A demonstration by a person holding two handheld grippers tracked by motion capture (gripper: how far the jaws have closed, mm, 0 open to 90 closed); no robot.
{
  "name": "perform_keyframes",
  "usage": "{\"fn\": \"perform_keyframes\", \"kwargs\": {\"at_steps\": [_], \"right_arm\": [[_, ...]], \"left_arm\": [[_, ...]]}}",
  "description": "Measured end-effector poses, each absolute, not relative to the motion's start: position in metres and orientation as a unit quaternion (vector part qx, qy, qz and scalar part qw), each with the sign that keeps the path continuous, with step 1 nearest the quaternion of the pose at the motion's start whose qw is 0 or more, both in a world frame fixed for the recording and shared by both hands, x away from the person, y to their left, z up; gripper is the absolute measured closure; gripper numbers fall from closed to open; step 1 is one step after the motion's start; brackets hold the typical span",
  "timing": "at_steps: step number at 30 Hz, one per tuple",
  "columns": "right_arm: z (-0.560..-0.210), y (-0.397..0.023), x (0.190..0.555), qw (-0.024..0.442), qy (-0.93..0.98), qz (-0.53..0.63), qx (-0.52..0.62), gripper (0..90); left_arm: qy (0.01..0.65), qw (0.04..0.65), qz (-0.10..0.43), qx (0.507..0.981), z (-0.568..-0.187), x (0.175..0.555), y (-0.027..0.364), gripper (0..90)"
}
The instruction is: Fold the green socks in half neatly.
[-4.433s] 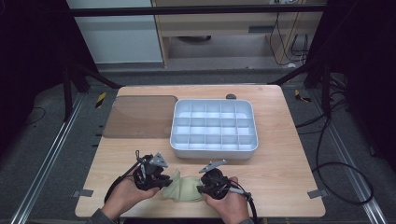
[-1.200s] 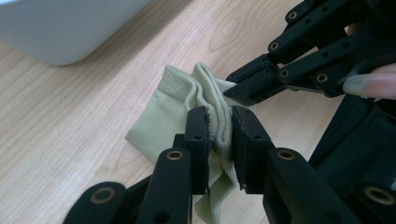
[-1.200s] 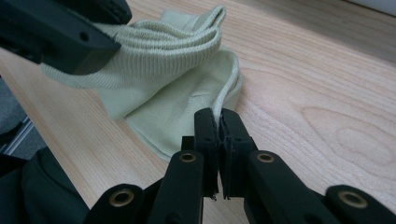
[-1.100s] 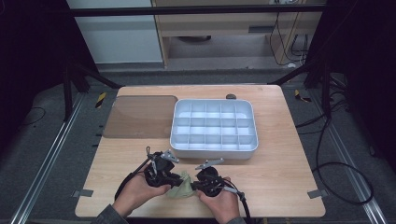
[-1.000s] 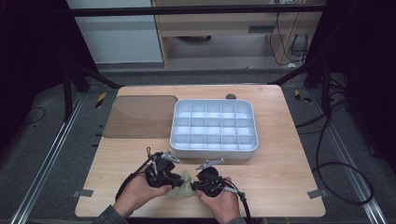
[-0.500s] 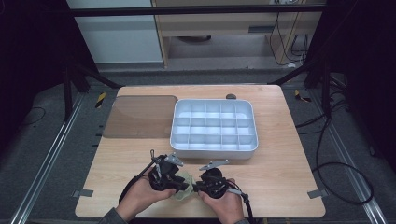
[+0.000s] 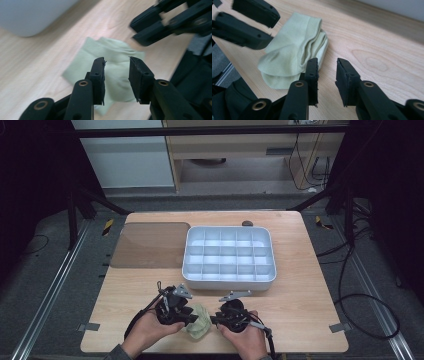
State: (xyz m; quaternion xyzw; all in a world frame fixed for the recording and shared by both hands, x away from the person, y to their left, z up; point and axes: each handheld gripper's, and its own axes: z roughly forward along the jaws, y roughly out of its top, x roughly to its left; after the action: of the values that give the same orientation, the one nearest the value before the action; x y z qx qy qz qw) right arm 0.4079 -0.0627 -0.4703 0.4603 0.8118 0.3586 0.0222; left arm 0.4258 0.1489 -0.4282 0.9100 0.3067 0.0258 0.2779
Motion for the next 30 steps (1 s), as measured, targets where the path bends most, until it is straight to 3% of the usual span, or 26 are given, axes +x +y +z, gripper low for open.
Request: {"fn": "perform_keyframes", "kwargs": {"at_steps": [14, 30], "right_arm": [[-0.447, -0.045, 0.412, 0.044, 0.815, 0.365, 0.449, 48.2], [-0.46, -0.015, 0.415, 0.049, 0.825, 0.337, 0.451, 31.8]], "left_arm": [[0.33, 0.29, 0.056, 0.897, -0.438, 0.414, 0.177, 46.0], [0.337, 0.272, 0.046, 0.9, -0.458, 0.411, 0.181, 48.9]]}}
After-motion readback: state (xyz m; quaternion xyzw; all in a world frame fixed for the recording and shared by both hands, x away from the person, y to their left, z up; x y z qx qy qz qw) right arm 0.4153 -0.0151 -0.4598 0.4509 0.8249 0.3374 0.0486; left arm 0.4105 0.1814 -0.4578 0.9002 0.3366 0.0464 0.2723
